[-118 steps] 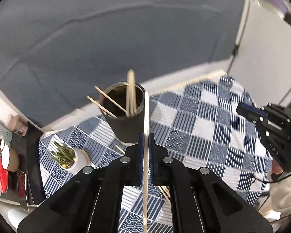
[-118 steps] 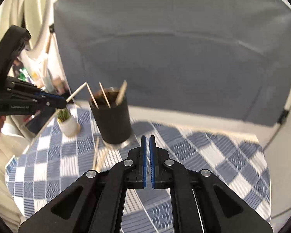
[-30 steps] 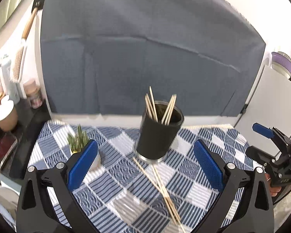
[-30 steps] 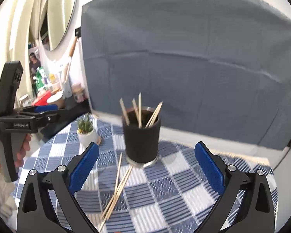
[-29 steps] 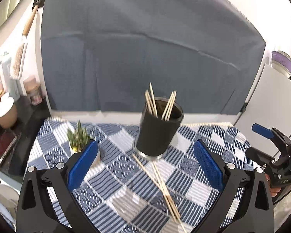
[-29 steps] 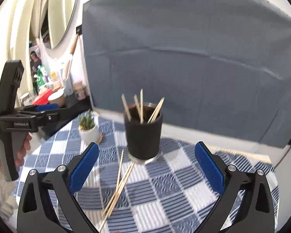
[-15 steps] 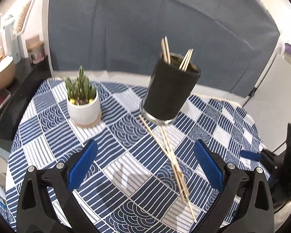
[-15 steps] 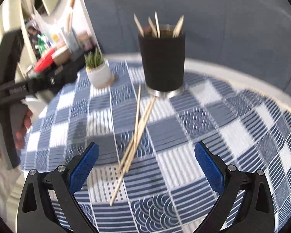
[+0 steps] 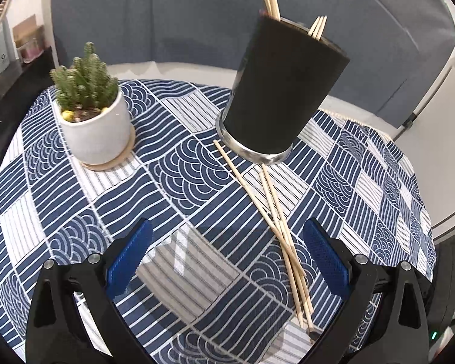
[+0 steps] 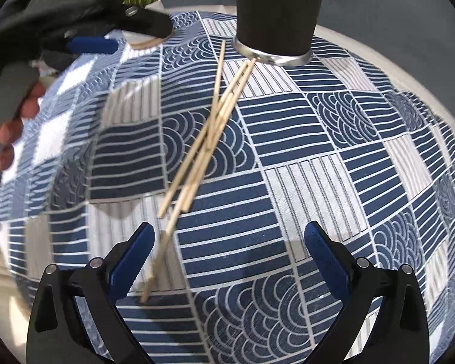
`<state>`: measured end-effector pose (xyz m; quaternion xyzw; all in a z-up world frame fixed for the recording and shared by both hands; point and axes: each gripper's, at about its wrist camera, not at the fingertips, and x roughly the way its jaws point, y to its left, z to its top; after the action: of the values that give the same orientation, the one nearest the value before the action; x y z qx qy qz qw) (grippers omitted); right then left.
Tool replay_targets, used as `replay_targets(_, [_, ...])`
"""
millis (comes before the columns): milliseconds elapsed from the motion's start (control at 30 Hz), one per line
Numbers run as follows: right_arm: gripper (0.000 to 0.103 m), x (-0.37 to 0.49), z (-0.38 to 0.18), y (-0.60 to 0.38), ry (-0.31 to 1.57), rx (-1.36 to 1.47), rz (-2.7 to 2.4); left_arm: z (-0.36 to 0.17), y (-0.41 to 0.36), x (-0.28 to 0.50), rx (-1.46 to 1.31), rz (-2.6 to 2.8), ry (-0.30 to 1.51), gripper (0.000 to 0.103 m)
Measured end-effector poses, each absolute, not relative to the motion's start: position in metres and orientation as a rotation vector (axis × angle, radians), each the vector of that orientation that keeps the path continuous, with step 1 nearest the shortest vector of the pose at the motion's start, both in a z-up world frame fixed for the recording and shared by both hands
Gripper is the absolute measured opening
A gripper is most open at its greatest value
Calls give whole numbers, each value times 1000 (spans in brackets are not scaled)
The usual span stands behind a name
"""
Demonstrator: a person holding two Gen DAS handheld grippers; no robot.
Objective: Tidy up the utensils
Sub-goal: 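Move both open tools back down toward the remaining loose sticks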
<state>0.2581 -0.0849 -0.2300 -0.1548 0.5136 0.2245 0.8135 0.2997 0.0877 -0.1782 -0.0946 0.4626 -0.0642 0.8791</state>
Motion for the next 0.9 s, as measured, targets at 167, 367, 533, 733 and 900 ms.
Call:
replay_targets(167, [95,259,-232,-86,1098,-353,484,-191,77,317,-173,-127,1000,97])
replay_targets(367, [95,268,-230,-104,1116,-353,444,-214,69,338,-147,-90,1084,97])
replay_targets(533, [95,284,-229,-126,1150,-307,409,-229,67,349,-126,-52,1128,97])
replay_targets(733, [95,296,-229,-149,1167,-295,384,-234,58,358,-66,-19,1135,97])
replay_targets(900, [95,303,-230,-166,1197,-266,382,-239,47,354,35,-19,1141,97])
